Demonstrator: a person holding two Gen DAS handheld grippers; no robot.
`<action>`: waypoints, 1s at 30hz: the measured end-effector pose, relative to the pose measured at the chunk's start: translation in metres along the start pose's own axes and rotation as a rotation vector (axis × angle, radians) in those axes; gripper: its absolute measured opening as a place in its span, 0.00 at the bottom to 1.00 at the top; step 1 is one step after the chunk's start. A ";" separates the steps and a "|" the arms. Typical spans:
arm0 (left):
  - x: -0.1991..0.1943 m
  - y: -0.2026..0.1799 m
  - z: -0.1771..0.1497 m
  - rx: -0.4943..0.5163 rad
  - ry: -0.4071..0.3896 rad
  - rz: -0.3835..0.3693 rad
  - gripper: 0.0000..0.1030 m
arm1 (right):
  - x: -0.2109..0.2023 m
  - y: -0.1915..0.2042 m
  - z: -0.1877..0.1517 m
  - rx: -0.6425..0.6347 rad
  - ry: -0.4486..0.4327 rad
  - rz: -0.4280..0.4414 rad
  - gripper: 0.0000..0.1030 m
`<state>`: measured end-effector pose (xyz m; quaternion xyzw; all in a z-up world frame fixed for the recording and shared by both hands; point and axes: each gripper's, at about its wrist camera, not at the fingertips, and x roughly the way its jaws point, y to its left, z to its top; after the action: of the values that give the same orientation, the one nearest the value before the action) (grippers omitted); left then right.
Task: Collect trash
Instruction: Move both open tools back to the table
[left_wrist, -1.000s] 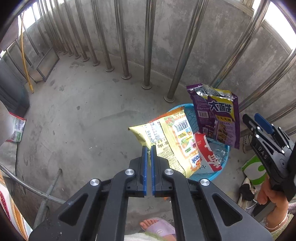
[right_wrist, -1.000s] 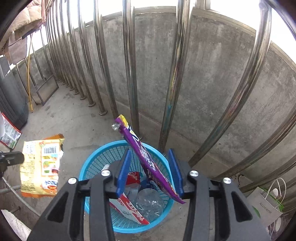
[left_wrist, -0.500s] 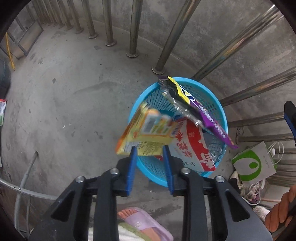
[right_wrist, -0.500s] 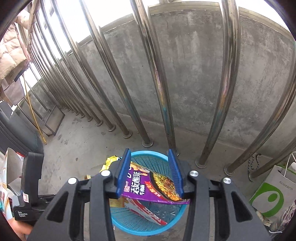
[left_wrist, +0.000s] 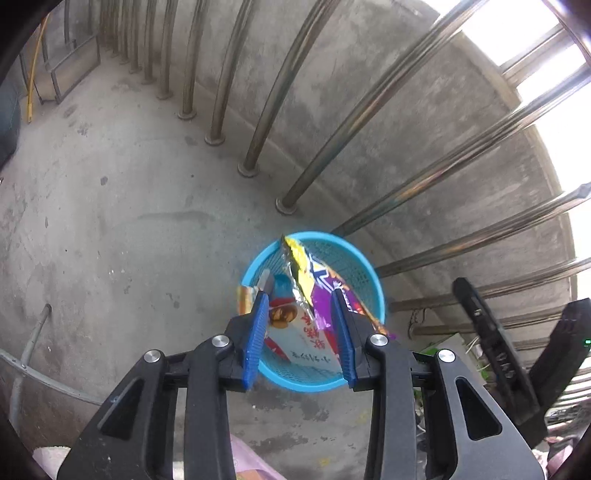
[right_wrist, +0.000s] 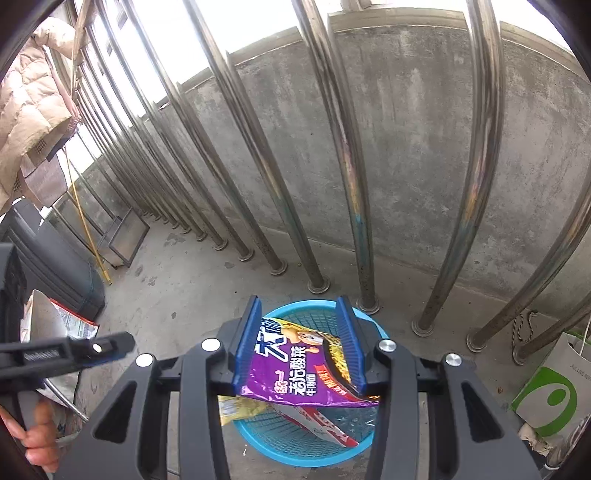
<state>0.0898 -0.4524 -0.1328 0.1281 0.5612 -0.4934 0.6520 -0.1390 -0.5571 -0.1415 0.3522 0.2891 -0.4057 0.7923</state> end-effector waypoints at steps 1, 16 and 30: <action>-0.019 -0.001 0.001 0.015 -0.037 0.007 0.37 | -0.001 0.006 -0.001 -0.011 0.000 0.026 0.39; -0.242 0.067 -0.091 -0.037 -0.468 0.234 0.66 | -0.022 0.101 -0.003 -0.212 0.027 0.160 0.39; -0.331 0.172 -0.241 -0.398 -0.647 0.486 0.66 | -0.091 0.291 -0.050 -0.516 0.122 0.565 0.51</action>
<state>0.1178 -0.0302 0.0038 -0.0327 0.3659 -0.2232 0.9029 0.0533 -0.3544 -0.0086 0.2306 0.3199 -0.0636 0.9168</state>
